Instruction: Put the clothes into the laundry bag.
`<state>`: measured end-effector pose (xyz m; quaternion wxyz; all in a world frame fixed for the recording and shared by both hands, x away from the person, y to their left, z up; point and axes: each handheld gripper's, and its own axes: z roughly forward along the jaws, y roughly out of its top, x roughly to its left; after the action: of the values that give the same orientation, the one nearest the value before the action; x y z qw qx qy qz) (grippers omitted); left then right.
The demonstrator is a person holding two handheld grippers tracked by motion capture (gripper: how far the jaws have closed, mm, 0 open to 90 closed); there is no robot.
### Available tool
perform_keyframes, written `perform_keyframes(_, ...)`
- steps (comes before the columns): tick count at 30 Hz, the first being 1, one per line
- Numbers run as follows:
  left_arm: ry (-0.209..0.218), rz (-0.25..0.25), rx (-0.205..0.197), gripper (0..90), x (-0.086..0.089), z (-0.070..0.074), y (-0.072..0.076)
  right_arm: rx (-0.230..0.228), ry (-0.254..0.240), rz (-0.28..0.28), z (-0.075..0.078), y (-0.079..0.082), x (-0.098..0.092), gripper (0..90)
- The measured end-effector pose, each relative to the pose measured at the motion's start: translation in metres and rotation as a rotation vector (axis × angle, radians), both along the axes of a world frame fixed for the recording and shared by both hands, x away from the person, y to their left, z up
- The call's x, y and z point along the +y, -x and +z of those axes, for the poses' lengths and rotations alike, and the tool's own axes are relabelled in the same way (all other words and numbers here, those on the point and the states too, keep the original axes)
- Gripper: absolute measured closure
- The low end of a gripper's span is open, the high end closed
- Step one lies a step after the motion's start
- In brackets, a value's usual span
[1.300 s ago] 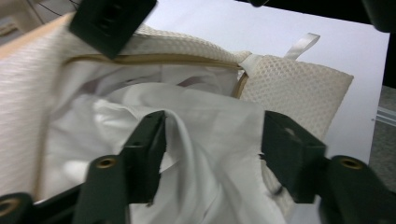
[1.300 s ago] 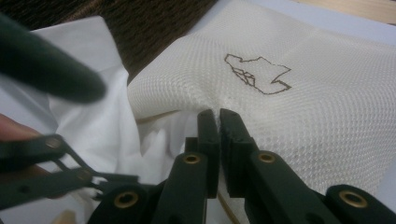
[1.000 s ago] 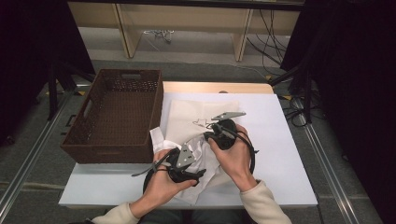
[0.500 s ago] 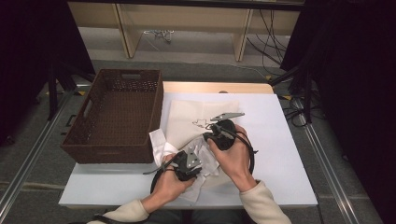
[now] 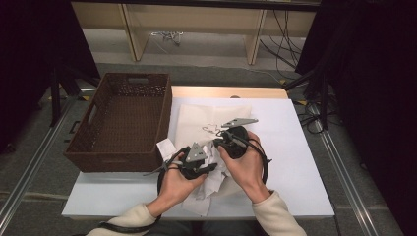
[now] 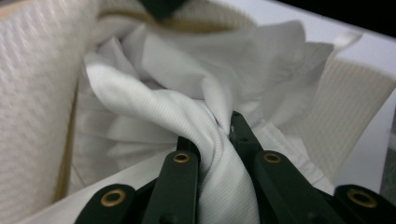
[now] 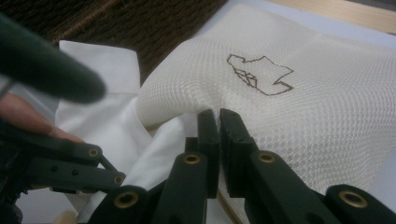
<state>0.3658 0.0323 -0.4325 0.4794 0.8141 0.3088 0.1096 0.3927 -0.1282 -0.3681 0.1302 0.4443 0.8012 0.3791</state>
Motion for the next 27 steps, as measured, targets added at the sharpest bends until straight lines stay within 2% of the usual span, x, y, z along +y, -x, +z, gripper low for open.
perform_keyframes(1, 0.009, 0.011, -0.01, 82.7, -0.001, 0.004, -0.001, -0.021, 0.015, 0.019, 0.001, 0.0, -0.001, 88.5)
perform_keyframes(2, 0.011, 0.007, -0.011, 82.7, -0.002, 0.006, -0.002, -0.029, 0.015, 0.011, 0.002, 0.001, -0.001, 88.6)
perform_keyframes(4, 0.003, 0.019, -0.042, 82.6, -0.005, 0.007, -0.006, -0.017, -0.002, 0.0, 0.005, 0.003, 0.0, 88.6)
perform_keyframes(5, 0.003, 0.019, -0.042, 82.5, -0.005, 0.007, -0.006, -0.034, 0.0, 0.012, 0.004, 0.002, 0.0, 88.7)
perform_keyframes(6, -0.023, 0.026, -0.043, 82.5, -0.005, 0.007, -0.008, -0.034, 0.0, 0.012, 0.004, 0.002, 0.0, 88.7)
perform_keyframes(7, -0.033, 0.043, -0.053, 82.2, -0.007, 0.0, -0.016, -0.011, -0.015, 0.001, 0.003, 0.003, 0.0, 88.7)
perform_keyframes(8, -0.028, 0.068, -0.044, 82.0, -0.009, -0.005, -0.019, -0.022, 0.007, 0.011, 0.003, 0.002, -0.001, 88.7)
perform_keyframes(9, -0.048, 0.084, -0.055, 81.6, -0.01, -0.01, -0.022, -0.035, 0.014, 0.028, 0.003, 0.001, -0.001, 88.7)
perform_keyframes(10, -0.057, 0.086, -0.062, 80.9, -0.01, -0.014, -0.025, -0.012, 0.006, 0.008, 0.003, 0.002, 0.0, 88.7)
perform_keyframes(13, -0.066, 0.095, -0.053, 78.0, -0.009, -0.024, -0.031, -0.005, 0.008, 0.003, 0.002, 0.002, -0.001, 88.7)
perform_keyframes(14, -0.058, 0.106, -0.044, 71.6, -0.01, -0.028, -0.031, 0.007, -0.009, -0.002, 0.0, -0.001, -0.003, 88.7)
perform_keyframes(15, -0.076, 0.091, -0.05, 67.9, -0.009, -0.031, -0.029, -0.002, -0.005, 0.003, -0.001, -0.002, -0.003, 88.7)
perform_keyframes(17, -0.08, 0.083, -0.048, 58.0, -0.009, -0.031, -0.027, -0.012, 0.001, 0.005, -0.002, -0.004, -0.004, 88.7)
perform_keyframes(18, -0.072, 0.087, -0.066, 58.0, -0.009, -0.03, -0.023, -0.008, 0.013, 0.008, -0.002, -0.004, -0.005, 88.7)
perform_keyframes(19, -0.097, 0.084, -0.08, 51.1, -0.007, -0.028, -0.021, 0.001, 0.004, 0.008, -0.002, -0.004, -0.004, 88.6)
perform_keyframes(20, -0.103, 0.077, -0.085, 45.7, -0.005, -0.026, -0.019, -0.013, 0.006, 0.013, -0.002, -0.005, -0.004, 88.6)
perform_keyframes(21, -0.104, 0.077, -0.088, 41.5, -0.004, -0.025, -0.016, 0.002, 0.004, 0.004, -0.001, -0.003, -0.003, 88.6)
perform_keyframes(22, -0.103, 0.072, -0.095, 38.9, -0.001, -0.021, -0.012, -0.015, 0.011, 0.023, -0.002, -0.004, -0.004, 88.6)
perform_keyframes(24, -0.106, 0.064, -0.111, 32.3, 0.003, -0.016, -0.004, 0.009, 0.006, 0.004, 0.0, -0.002, -0.003, 88.6)
perform_keyframes(25, -0.081, 0.054, -0.105, 31.2, 0.005, -0.014, 0.003, 0.019, 0.005, -0.011, 0.0, -0.002, -0.002, 88.5)
perform_keyframes(26, -0.081, 0.054, -0.105, 29.8, 0.005, -0.014, 0.003, 0.019, 0.005, -0.011, 0.0, -0.002, -0.002, 88.5)
perform_keyframes(27, -0.103, 0.046, -0.111, 28.9, 0.008, -0.013, 0.007, 0.01, 0.003, 0.008, 0.0, -0.002, -0.003, 88.5)
